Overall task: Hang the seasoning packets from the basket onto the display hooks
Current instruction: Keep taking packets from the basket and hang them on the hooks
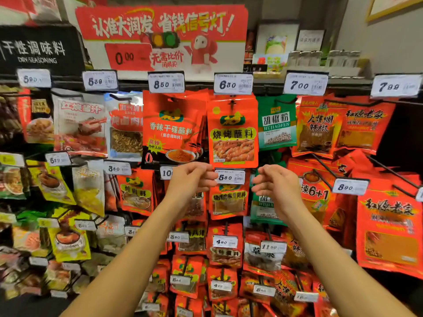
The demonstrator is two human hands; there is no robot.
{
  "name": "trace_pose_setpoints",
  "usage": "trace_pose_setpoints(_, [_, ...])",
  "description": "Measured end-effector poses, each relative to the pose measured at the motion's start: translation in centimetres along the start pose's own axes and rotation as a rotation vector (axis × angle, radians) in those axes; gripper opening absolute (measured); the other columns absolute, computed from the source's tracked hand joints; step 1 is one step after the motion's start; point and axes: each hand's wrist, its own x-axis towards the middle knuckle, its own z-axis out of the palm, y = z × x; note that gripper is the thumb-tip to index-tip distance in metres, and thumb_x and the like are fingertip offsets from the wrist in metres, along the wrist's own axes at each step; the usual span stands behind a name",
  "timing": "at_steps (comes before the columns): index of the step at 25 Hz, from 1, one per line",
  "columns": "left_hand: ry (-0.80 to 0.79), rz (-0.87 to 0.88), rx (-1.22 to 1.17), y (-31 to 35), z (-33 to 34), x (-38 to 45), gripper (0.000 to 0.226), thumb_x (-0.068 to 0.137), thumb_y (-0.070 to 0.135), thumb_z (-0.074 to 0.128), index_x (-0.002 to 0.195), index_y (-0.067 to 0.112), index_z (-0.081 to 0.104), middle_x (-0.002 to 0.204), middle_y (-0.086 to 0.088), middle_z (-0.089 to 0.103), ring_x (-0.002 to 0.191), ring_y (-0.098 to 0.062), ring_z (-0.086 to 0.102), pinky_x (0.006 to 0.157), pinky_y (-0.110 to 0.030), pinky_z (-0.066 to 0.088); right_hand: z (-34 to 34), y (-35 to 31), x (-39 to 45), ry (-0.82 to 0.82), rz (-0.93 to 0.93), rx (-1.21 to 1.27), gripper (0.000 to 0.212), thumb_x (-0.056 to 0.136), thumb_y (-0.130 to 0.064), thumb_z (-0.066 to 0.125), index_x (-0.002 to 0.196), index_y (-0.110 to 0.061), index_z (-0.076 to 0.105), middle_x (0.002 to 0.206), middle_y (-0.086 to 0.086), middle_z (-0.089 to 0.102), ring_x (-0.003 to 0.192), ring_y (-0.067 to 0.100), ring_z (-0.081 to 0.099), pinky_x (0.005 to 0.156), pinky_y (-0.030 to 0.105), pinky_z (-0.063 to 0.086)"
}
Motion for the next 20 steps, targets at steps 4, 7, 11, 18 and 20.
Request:
trace_pose_setpoints(4, [0.029,-0.181,-0.004,-6.8,-1.2,-2.6,0.025,0.102,0.017,0.049,0.097,0.012,0.073,0.083,-0.006,0.079,0.07,-0.017,0.073,0.061,-0.026,0.059,-1.4,6.2,-3.0,-0.038,0.167,-0.09,0.025,0.102,-0.007,0.05,0.081,-0.005,0.063,0.057,0.008,0.066,0.043,0.017,0.063,0.039,0.02,0.048])
trace_pose_setpoints(7, [0.079,-0.398,-0.009,-13.5,-2.0,-5.6,0.024,0.103,0.014,0.049,0.095,0.01,0.072,0.083,-0.009,0.077,0.068,-0.019,0.07,0.063,-0.029,0.057,-2.6,13.0,-6.0,-0.037,0.367,-0.172,0.026,0.103,-0.009,0.049,0.079,-0.005,0.061,0.056,0.009,0.065,0.042,0.017,0.063,0.038,0.021,0.048])
trace_pose_setpoints(11, [0.098,-0.689,-0.054,-23.5,-2.8,-10.1,0.022,0.099,0.01,0.047,0.088,0.014,0.065,0.07,-0.004,0.069,0.056,-0.014,0.061,0.053,-0.023,0.046,-4.0,23.3,-10.7,-0.024,0.644,-0.241,0.022,0.101,-0.011,0.05,0.084,-0.005,0.062,0.057,0.009,0.063,0.043,0.02,0.061,0.043,0.024,0.046])
trace_pose_setpoints(18, [0.235,-1.298,-0.104,-46.6,-3.9,-24.8,0.016,0.099,0.013,0.05,0.099,0.008,0.065,0.074,-0.007,0.066,0.056,-0.017,0.057,0.052,-0.021,0.046,-6.9,47.3,-25.7,0.056,1.244,-0.36,0.016,0.094,-0.009,0.064,0.078,-0.007,0.065,0.059,0.009,0.064,0.049,0.022,0.059,0.054,0.031,0.053])
trace_pose_setpoints(20, [0.237,-1.412,-0.084,-52.5,-4.2,-27.9,0.018,0.099,0.015,0.048,0.095,0.011,0.065,0.072,-0.004,0.064,0.058,-0.016,0.056,0.049,-0.018,0.046,-7.4,53.5,-29.4,0.051,1.38,-0.365,0.02,0.099,-0.018,0.059,0.08,-0.009,0.061,0.06,0.007,0.062,0.049,0.021,0.059,0.054,0.028,0.05])
